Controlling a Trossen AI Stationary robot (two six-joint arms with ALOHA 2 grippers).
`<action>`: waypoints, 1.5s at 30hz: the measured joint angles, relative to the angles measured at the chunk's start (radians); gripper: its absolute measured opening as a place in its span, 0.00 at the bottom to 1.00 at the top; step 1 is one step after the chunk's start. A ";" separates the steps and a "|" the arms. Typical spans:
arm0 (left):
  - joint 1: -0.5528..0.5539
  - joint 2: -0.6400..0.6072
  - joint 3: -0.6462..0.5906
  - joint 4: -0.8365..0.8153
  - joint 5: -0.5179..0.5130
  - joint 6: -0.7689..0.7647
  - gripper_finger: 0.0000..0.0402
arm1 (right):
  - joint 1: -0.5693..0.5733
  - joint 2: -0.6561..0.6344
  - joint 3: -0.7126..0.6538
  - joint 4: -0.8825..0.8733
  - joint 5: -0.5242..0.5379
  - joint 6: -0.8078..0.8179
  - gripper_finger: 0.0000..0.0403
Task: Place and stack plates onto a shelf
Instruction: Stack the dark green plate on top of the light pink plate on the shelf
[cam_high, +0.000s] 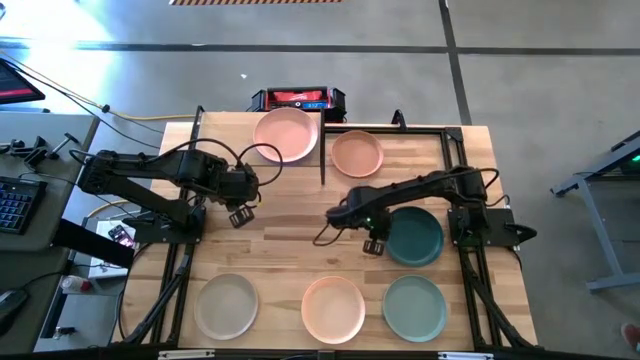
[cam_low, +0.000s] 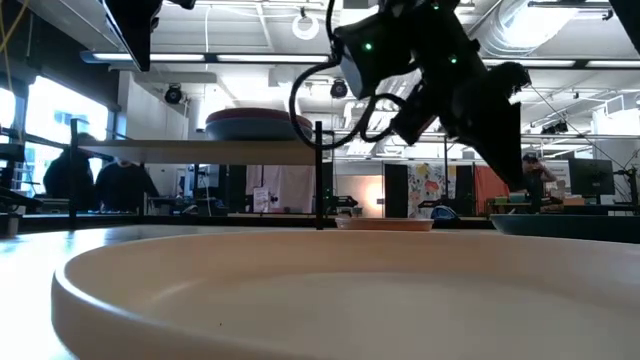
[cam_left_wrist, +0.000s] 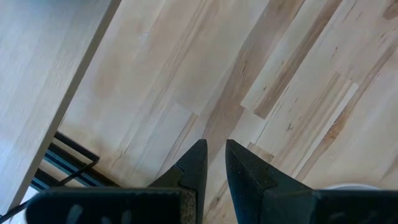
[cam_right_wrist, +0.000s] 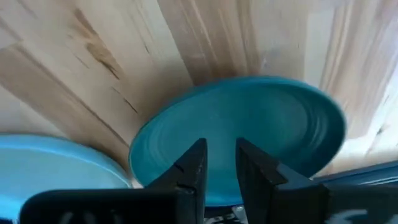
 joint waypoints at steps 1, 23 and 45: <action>0.000 0.000 0.000 0.000 0.000 0.000 0.12 | 0.006 -0.002 -0.007 0.007 0.001 0.023 0.15; 0.000 0.000 0.000 -0.033 0.003 -0.016 0.12 | 0.124 -0.024 -0.013 0.140 0.131 0.414 0.19; 0.000 0.000 0.000 -0.034 0.004 -0.015 0.12 | 0.158 -0.024 -0.186 0.248 0.120 0.663 0.30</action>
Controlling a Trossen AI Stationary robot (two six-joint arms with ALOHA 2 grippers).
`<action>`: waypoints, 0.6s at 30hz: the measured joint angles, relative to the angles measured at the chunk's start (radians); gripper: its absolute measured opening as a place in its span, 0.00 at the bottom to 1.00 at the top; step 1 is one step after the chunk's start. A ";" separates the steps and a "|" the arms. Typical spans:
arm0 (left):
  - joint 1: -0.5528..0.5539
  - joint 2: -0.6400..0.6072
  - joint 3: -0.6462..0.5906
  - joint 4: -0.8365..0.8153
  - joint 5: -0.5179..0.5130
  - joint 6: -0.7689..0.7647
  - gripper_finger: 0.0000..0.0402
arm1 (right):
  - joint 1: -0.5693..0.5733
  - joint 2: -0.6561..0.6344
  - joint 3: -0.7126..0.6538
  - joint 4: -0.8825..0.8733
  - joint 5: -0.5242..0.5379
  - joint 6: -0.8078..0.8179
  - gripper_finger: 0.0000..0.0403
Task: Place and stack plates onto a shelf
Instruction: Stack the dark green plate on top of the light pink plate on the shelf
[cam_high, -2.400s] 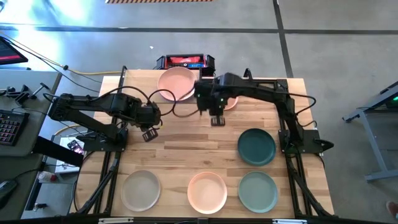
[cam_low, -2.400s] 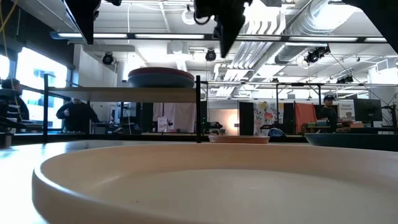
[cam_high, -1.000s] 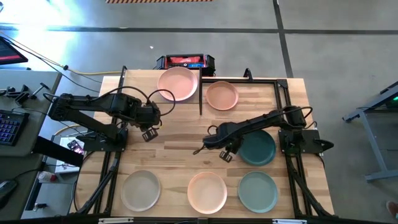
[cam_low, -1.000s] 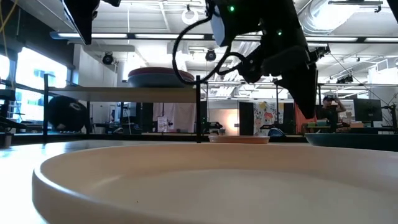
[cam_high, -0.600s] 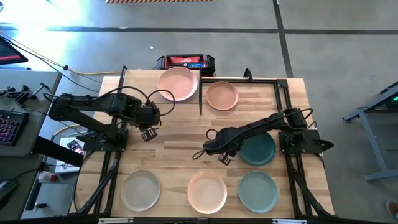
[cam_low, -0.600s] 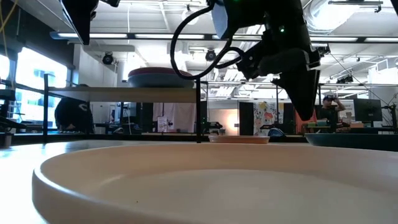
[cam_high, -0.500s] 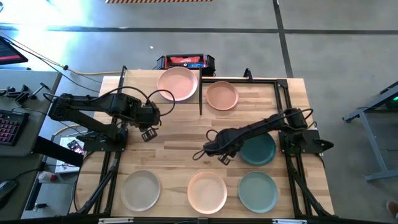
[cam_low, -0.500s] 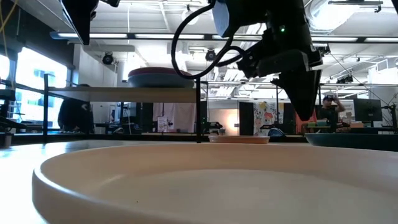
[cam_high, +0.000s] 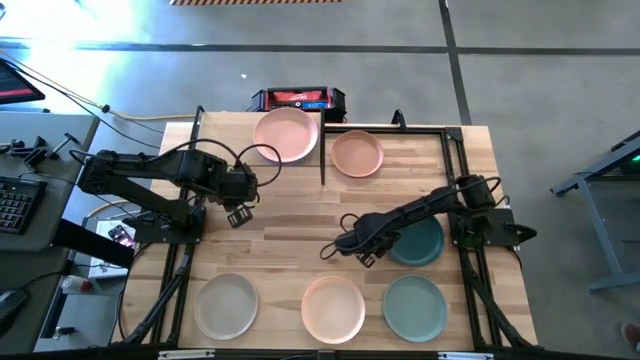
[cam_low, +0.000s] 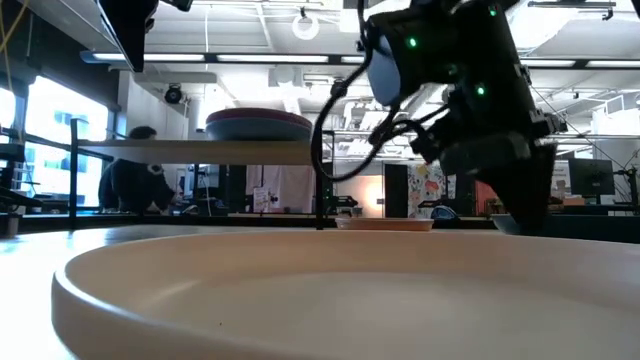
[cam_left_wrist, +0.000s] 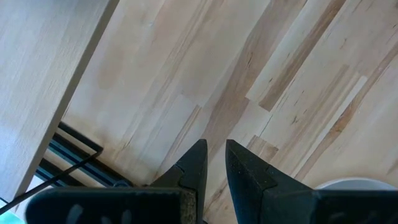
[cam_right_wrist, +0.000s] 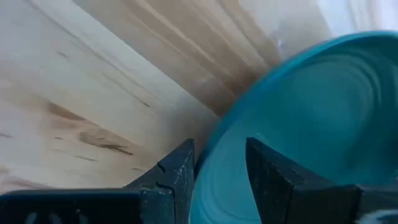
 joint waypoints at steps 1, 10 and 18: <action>0.000 0.000 0.000 0.000 0.000 0.000 0.12 | 0.000 0.000 -0.016 0.025 -0.013 0.000 0.30; 0.000 0.000 0.000 0.001 0.000 0.000 0.12 | 0.001 -0.008 -0.077 0.113 -0.049 -0.003 0.30; 0.000 0.000 0.000 0.003 0.000 0.000 0.12 | 0.002 -0.006 -0.080 0.075 -0.042 -0.028 0.11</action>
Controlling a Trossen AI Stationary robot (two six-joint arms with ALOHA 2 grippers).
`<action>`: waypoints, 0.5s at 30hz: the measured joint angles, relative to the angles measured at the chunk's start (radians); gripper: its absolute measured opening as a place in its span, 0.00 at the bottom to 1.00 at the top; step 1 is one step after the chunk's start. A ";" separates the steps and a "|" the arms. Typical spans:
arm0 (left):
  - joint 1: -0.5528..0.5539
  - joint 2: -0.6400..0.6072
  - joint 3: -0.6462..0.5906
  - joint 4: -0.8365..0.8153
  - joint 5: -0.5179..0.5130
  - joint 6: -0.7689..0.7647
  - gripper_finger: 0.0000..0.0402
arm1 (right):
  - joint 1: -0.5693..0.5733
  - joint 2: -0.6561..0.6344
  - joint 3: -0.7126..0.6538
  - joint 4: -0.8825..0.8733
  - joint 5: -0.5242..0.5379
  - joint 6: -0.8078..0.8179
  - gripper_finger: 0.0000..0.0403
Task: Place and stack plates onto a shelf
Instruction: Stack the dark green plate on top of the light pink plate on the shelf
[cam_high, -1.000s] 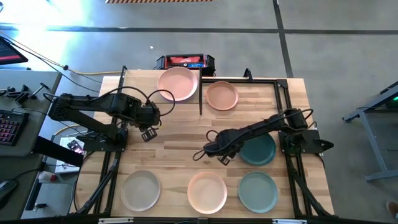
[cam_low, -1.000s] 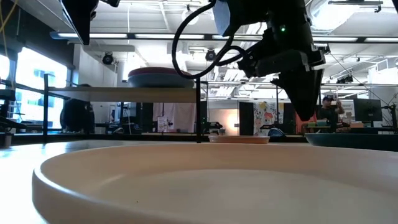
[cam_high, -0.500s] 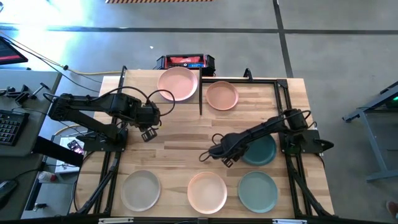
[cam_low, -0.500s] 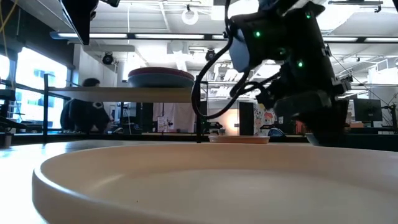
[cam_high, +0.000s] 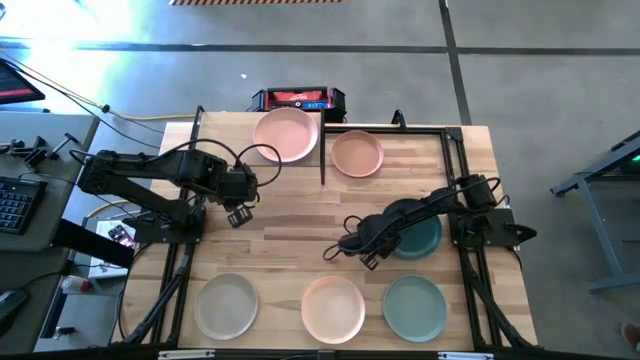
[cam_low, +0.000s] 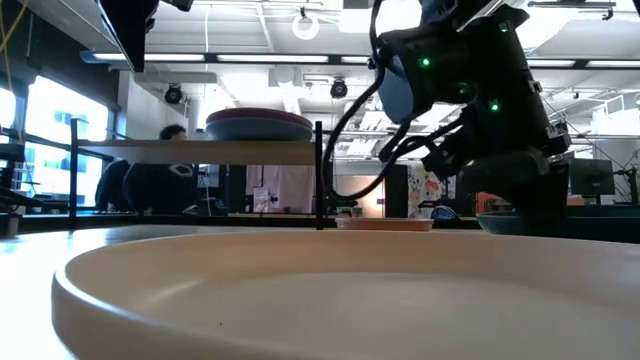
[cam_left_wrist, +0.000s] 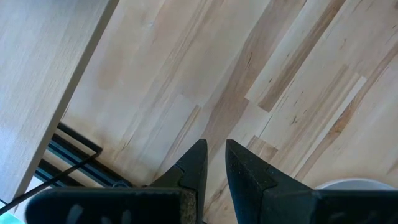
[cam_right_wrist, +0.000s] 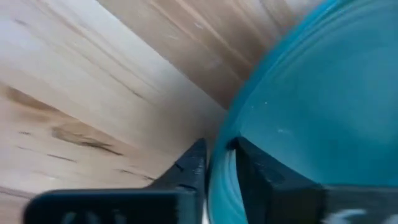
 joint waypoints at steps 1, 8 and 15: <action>0.000 0.000 0.000 0.000 0.000 0.000 0.12 | 0.000 0.000 0.000 -0.008 0.000 -0.004 0.08; 0.000 0.000 0.000 0.005 -0.001 0.000 0.12 | 0.000 0.000 -0.001 -0.031 0.003 -0.066 0.02; 0.000 0.000 0.000 0.029 -0.008 0.001 0.12 | 0.010 -0.068 -0.001 -0.031 0.036 -0.115 0.00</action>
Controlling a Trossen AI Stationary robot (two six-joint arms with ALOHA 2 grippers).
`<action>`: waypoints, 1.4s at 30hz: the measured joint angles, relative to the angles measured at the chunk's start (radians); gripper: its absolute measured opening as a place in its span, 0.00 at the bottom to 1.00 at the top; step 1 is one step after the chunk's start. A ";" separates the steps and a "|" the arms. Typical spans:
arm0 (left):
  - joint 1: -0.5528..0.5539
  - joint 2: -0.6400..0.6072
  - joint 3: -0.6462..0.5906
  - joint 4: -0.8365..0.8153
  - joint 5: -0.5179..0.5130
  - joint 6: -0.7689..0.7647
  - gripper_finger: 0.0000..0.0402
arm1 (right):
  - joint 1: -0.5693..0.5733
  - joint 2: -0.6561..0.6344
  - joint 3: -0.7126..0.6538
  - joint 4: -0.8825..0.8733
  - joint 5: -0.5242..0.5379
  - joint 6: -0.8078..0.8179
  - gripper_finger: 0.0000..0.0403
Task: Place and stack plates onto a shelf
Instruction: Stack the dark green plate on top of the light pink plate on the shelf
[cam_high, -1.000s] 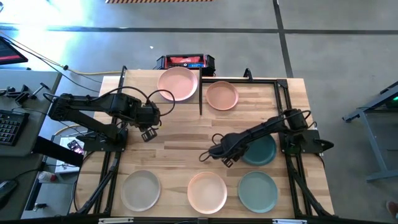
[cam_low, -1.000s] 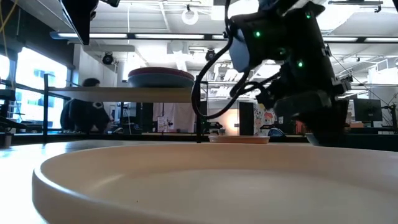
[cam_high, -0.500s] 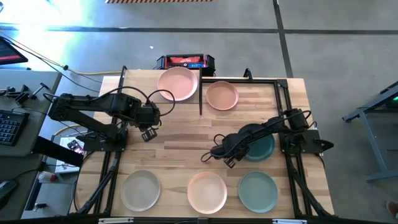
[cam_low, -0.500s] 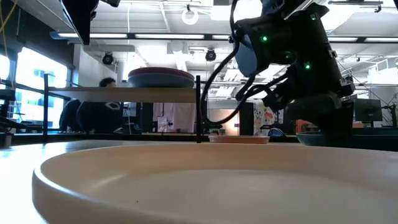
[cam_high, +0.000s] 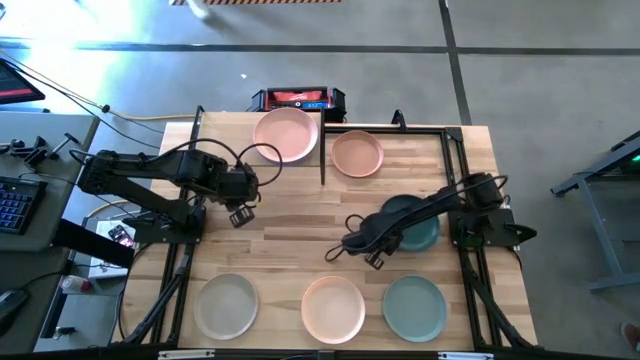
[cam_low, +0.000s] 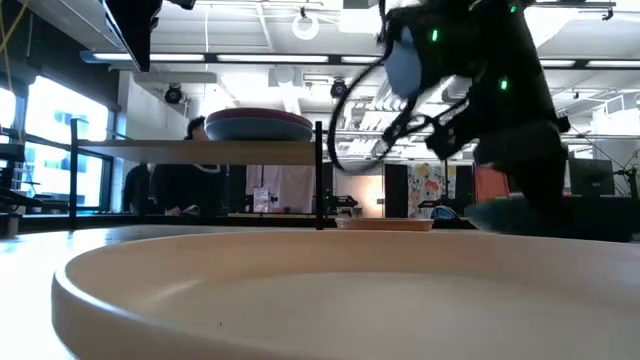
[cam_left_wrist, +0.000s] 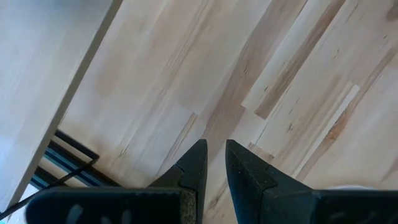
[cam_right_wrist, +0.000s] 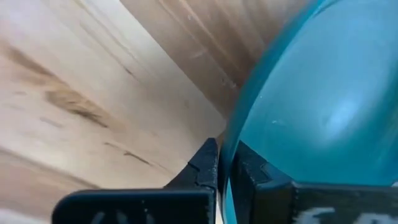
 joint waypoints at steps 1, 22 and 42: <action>0.000 0.000 0.000 0.004 -0.005 0.006 0.12 | 0.002 -0.020 0.000 0.004 0.015 0.000 0.00; 0.168 0.000 0.000 0.162 -0.063 0.138 0.12 | 0.000 -0.493 0.001 0.040 0.230 0.019 0.00; 0.328 0.005 0.000 0.190 0.228 -0.016 0.26 | -0.027 -0.574 0.002 0.399 0.194 -0.514 0.00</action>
